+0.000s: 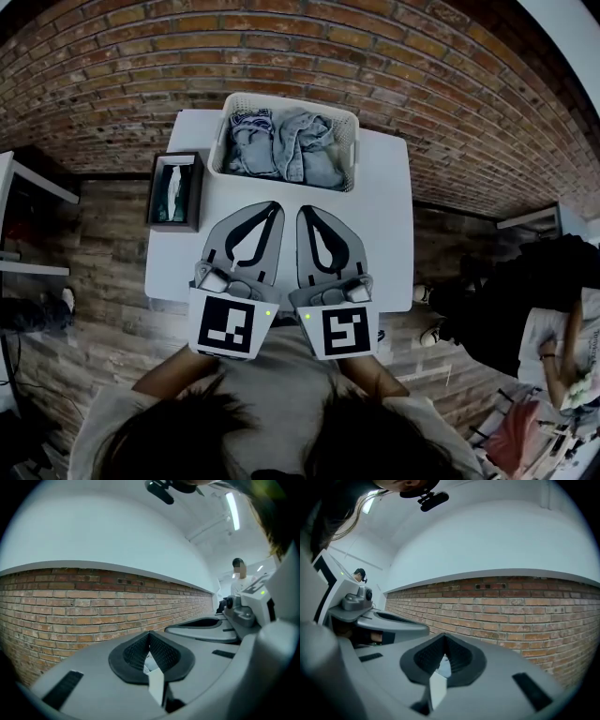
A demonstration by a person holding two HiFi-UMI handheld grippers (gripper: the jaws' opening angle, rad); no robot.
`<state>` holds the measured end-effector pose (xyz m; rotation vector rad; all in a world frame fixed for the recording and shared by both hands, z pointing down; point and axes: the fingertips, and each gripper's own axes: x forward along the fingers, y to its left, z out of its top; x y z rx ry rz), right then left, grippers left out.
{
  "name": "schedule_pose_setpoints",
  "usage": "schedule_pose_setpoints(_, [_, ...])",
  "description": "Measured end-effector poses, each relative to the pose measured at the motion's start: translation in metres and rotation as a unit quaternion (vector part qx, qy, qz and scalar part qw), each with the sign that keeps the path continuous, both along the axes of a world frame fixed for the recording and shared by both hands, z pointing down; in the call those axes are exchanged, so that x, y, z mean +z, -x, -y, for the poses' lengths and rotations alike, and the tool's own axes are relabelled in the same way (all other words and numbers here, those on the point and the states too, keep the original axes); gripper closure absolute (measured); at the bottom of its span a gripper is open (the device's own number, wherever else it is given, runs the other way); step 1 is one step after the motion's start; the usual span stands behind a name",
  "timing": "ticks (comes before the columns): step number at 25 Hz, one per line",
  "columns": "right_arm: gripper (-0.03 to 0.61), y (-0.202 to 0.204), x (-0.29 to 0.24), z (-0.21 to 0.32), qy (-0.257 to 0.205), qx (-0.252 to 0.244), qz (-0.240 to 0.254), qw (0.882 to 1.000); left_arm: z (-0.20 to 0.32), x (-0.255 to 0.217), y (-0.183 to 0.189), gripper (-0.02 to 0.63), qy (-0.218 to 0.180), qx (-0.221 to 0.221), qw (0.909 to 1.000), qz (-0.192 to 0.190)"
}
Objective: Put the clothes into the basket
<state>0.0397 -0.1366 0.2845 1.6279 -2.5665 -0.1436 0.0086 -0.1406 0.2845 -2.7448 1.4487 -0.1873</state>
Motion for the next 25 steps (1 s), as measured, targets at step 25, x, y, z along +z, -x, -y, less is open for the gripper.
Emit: schedule_pose_setpoints(25, [0.572,0.001,0.010,-0.020,0.016,0.002,-0.004,1.000,-0.020,0.010,-0.003,0.606,0.023,0.005,0.9997,-0.005])
